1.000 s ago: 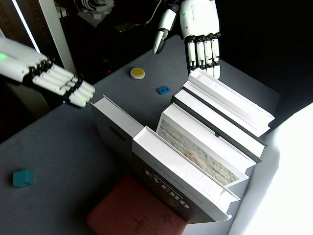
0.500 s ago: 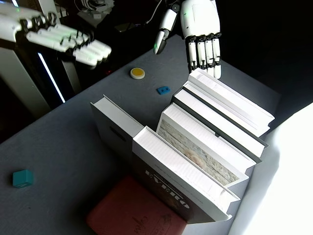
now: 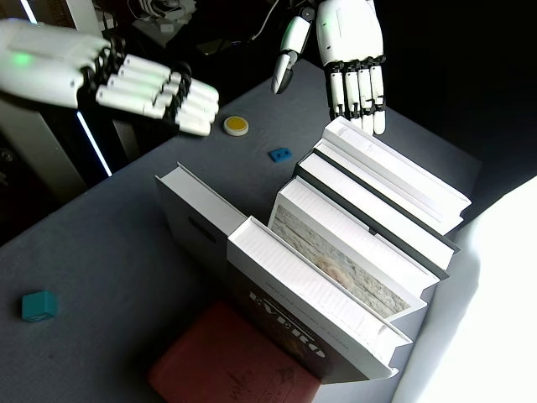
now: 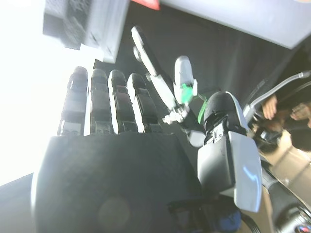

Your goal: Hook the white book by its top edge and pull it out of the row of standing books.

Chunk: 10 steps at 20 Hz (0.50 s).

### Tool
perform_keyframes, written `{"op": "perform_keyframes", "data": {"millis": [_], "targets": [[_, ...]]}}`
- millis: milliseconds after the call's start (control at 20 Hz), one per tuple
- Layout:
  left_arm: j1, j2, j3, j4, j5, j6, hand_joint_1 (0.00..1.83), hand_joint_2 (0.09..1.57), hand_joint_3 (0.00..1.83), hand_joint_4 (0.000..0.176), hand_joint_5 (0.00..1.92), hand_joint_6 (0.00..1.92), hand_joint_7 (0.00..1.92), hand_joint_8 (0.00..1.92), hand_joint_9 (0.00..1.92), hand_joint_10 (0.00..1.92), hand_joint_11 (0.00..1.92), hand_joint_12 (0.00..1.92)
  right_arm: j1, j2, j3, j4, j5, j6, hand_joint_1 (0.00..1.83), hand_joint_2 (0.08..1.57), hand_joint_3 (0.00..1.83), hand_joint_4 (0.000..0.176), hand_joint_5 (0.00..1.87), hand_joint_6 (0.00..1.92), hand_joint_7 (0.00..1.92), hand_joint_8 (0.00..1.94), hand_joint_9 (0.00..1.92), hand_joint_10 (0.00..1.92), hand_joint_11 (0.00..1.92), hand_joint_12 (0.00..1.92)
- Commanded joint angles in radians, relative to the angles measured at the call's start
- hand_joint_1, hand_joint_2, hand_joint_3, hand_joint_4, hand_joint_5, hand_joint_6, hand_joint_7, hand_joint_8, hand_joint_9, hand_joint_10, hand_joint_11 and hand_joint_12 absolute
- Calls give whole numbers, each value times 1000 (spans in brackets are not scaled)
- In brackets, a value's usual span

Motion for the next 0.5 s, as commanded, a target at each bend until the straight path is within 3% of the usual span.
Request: {"op": "perform_keyframes", "data": {"millis": [0,450], "targets": [[-10,0,-5,13,91,3,0,1151,5,0,0,0,0,0,0,0,0,0,14,2,-4,-51,88,6,0,1195,0,0,36,5,10,4,0,0,0,0],[-10,0,-9,13,91,3,0,1144,1,0,0,0,0,0,0,0,0,0,15,-5,-4,-10,78,-3,0,1200,1,0,42,4,11,3,0,0,0,0]]}}
